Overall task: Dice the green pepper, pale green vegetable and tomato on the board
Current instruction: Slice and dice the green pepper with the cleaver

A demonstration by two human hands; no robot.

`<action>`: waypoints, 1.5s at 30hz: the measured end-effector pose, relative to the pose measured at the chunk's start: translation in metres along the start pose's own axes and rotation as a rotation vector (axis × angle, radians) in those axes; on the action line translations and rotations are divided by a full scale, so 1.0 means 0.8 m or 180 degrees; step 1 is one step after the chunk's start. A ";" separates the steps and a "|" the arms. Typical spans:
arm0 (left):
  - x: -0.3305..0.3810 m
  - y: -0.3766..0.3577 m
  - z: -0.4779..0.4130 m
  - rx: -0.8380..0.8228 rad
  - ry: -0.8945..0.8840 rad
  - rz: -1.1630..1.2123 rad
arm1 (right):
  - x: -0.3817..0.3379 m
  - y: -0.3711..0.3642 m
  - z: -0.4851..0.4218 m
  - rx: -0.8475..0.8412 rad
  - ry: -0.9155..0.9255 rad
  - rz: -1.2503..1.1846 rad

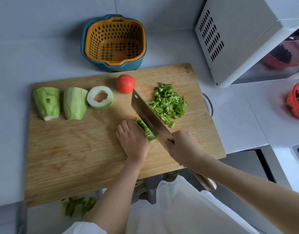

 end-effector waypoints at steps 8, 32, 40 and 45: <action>0.000 -0.003 -0.002 0.0069 -0.0027 0.0091 | -0.017 -0.012 -0.021 -0.0131 -0.0082 0.0109; -0.002 -0.007 -0.004 -0.0043 0.0058 0.0077 | -0.035 -0.014 -0.035 -0.0090 -0.0058 0.0091; -0.003 -0.005 -0.004 -0.0019 0.0072 0.0161 | -0.026 0.002 -0.035 0.0184 0.0117 -0.0569; -0.004 -0.007 -0.002 -0.0023 0.0093 0.0144 | -0.011 0.000 -0.009 0.0070 0.0080 -0.0311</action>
Point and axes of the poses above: each hand's wrist, its own z-axis away from the middle knuckle, its own y-axis out of the back of the hand, x = y × z, the point moved 7 cm from there along -z, towards the middle knuckle, and after that the axes turned 4 degrees about -y, right-handed, at the moved point
